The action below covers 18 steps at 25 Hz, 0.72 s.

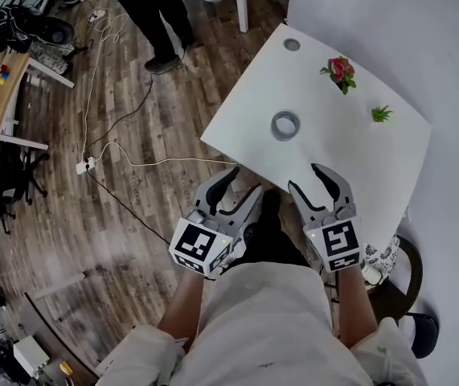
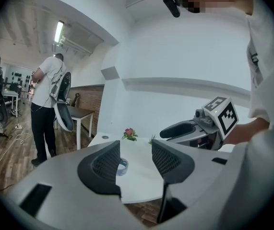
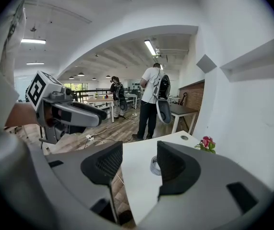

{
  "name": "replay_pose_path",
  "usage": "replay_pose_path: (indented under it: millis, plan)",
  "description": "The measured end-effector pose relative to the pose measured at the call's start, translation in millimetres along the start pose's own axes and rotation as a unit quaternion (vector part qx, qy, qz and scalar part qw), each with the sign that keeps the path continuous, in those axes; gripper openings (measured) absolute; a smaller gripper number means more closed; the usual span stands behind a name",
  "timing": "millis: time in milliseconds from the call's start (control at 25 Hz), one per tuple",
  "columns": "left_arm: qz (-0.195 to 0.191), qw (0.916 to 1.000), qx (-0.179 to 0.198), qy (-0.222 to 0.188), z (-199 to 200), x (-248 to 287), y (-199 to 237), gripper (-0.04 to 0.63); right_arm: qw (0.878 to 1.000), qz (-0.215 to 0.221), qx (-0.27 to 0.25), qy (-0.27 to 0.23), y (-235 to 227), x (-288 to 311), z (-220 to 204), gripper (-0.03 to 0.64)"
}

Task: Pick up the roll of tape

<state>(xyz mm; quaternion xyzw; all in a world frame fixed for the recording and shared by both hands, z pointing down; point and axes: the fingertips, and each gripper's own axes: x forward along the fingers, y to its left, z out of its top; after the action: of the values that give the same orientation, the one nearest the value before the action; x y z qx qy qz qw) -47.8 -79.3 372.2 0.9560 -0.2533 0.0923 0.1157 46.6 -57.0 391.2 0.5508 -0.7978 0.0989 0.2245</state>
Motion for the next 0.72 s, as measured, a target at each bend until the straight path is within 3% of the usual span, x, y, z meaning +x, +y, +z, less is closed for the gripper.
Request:
replay_pose_path:
  millis: [720]
  plan:
    - [0.044,0.9987,-0.015,0.023,1.7,61.1,44.6,0.209,0.995,0.044,-0.072,0.061,-59.7,96.0,-30.3,0.230]
